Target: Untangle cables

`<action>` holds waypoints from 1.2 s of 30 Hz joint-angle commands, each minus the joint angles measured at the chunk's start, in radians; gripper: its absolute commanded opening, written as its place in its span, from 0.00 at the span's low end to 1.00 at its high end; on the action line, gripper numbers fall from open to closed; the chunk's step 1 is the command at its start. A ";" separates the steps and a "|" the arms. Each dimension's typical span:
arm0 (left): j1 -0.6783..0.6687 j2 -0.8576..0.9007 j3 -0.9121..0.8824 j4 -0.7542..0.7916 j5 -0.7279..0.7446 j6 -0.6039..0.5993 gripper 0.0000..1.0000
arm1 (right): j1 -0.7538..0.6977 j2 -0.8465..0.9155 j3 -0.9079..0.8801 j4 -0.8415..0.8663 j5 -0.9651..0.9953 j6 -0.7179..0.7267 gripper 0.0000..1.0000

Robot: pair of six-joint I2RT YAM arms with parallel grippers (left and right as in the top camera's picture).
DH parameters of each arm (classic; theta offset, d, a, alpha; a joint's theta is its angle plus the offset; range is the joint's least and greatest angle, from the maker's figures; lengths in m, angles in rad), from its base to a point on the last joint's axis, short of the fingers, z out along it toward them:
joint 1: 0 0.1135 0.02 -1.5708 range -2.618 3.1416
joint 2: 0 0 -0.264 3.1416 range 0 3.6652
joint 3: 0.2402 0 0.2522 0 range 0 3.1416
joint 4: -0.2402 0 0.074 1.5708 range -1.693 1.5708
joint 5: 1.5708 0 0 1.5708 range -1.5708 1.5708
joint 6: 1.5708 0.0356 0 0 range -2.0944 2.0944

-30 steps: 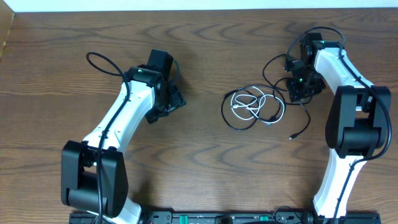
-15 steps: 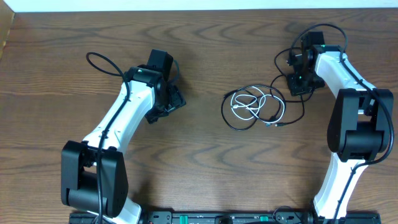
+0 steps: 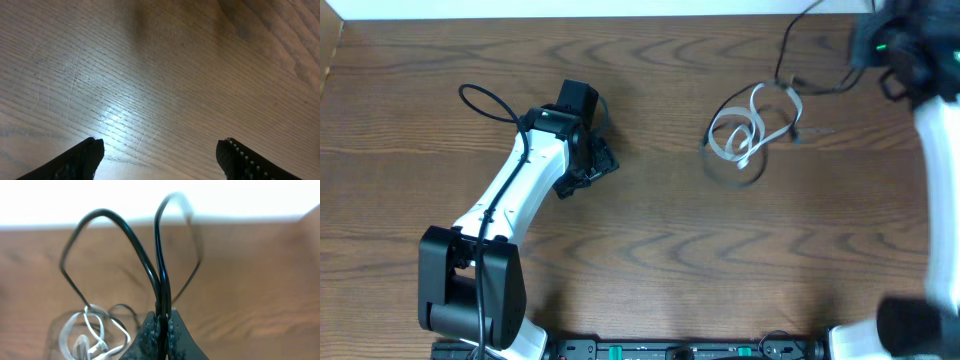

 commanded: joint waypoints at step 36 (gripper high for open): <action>0.000 0.007 -0.003 -0.002 -0.014 -0.002 0.78 | 0.075 -0.200 0.005 0.359 -0.509 0.536 0.01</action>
